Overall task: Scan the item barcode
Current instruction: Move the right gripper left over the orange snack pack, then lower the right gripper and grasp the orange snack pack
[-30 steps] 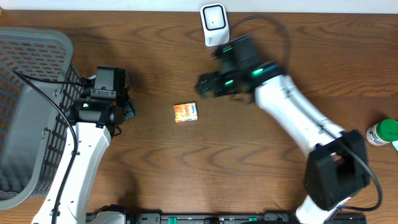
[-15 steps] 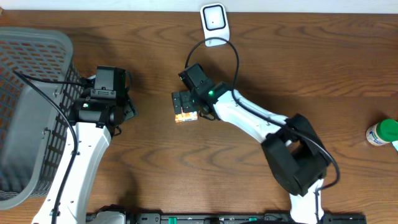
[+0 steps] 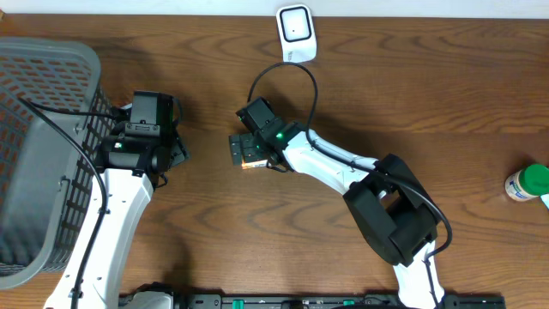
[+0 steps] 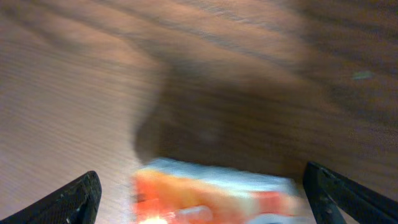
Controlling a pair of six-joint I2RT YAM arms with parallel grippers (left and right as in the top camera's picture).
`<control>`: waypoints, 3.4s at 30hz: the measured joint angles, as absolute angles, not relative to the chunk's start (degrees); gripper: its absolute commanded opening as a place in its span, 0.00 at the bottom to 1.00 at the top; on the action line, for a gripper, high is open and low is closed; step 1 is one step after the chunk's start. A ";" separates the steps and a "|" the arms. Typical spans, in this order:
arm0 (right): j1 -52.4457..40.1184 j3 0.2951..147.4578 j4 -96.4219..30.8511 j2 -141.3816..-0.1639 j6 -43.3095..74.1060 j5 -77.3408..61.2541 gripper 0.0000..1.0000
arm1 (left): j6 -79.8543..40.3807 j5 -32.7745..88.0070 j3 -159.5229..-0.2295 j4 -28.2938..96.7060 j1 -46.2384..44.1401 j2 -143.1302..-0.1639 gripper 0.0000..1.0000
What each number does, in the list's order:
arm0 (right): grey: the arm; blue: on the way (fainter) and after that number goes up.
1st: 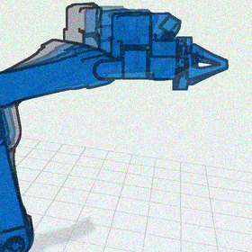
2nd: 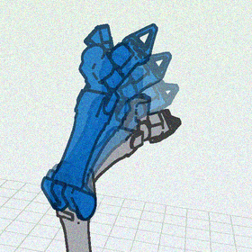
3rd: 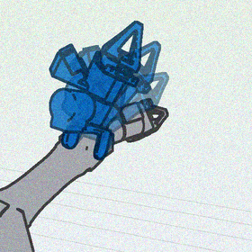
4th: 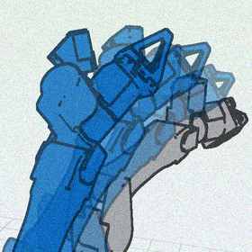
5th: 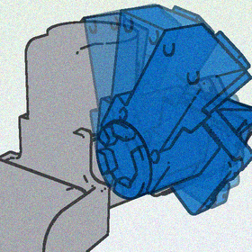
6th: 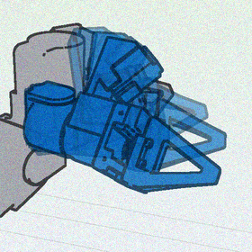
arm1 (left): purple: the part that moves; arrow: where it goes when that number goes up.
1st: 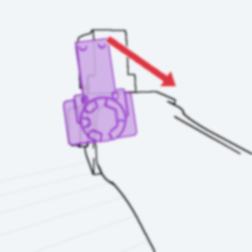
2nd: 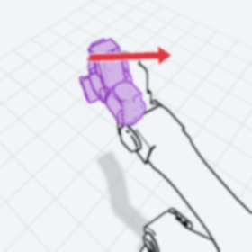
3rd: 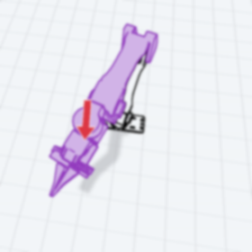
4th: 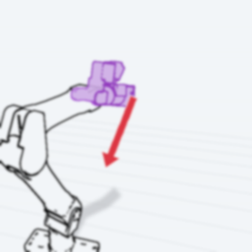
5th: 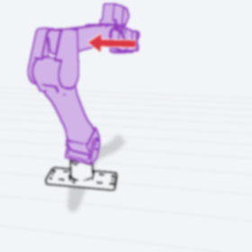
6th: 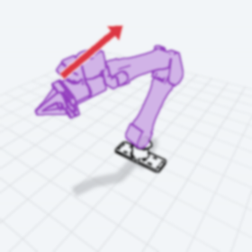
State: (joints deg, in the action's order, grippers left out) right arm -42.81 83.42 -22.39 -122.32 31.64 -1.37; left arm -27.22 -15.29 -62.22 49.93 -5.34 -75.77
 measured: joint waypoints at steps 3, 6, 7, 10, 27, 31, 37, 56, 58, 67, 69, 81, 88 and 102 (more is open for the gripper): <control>-43.09 83.74 -22.15 -122.78 31.66 -0.69 0.97 | -27.20 -15.29 -62.22 49.91 -5.34 -75.77 0.80; -43.09 83.85 -22.22 -122.96 31.86 -0.30 0.85 | -27.22 -15.29 -62.22 49.89 -5.34 -75.77 0.80; -43.09 83.90 -22.55 -122.96 31.90 -0.08 0.80 | -27.20 -15.29 -62.22 49.91 -5.34 -75.77 0.80; -43.05 83.99 -23.66 -123.04 32.12 0.43 0.75 | -27.22 -15.29 -62.22 49.91 -5.34 -75.77 0.80; -42.59 89.62 -38.94 -124.07 32.03 1.45 0.62 | -27.22 -15.29 -62.22 49.91 -5.34 -75.77 0.80; -41.01 94.85 -48.27 -124.31 31.97 1.10 0.62 | -27.20 -15.29 -62.22 49.91 -5.34 -75.77 0.80; -36.86 102.35 -59.90 -124.16 27.75 -4.71 0.65 | -27.22 -15.29 -62.22 49.93 -5.34 -75.77 0.80; -23.05 103.02 -71.24 -124.03 18.44 -19.99 0.99 | -27.20 -15.29 -62.22 49.91 -5.34 -75.77 0.80; -24.67 103.02 -71.07 -124.03 22.94 -17.63 0.99 | -27.20 -15.29 -62.22 49.91 -5.34 -75.77 0.80; -33.93 103.00 -71.22 -124.05 42.33 -8.40 0.99 | -27.22 -15.29 -62.22 49.91 -5.34 -75.77 0.81; -34.98 102.98 -70.96 -124.14 45.58 -7.35 0.99 | -27.20 -15.29 -62.22 49.91 -5.34 -75.77 0.80; -35.73 102.96 -68.49 -132.14 56.34 -7.46 0.99 | -27.22 -15.29 -62.22 49.87 -5.34 -75.77 0.80; -35.70 103.44 -67.16 -132.92 56.55 -9.96 0.83 | -27.20 -15.29 -62.22 49.91 -5.34 -75.77 0.80; -35.51 103.90 -68.47 -133.23 50.89 -9.58 0.64 | -27.22 -15.29 -62.22 49.91 -5.34 -75.77 0.81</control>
